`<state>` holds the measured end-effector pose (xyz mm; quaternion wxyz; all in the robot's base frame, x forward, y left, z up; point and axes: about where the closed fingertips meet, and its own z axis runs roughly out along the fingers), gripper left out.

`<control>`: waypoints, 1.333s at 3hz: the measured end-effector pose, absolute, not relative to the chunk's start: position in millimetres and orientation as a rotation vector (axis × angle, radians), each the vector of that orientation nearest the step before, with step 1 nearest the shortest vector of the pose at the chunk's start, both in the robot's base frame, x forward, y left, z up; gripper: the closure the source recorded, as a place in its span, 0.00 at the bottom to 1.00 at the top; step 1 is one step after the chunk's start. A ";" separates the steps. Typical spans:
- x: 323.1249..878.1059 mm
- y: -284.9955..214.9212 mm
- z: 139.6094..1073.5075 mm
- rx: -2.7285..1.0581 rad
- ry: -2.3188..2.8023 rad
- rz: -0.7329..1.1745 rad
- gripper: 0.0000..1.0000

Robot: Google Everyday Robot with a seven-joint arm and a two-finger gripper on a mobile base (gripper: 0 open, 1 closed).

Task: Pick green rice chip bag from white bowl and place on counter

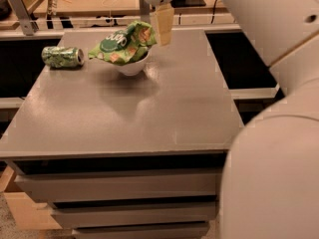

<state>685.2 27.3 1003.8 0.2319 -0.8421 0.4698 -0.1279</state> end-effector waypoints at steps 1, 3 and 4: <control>694.0 49.7 992.5 -2.407 1.221 -0.331 0.00; 706.0 73.3 970.0 -2.464 1.175 -0.230 0.00; 708.3 81.7 968.3 -2.469 1.153 -0.212 0.00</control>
Offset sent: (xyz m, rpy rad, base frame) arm 0.0258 0.0467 -0.0361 -0.0594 0.1424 0.1542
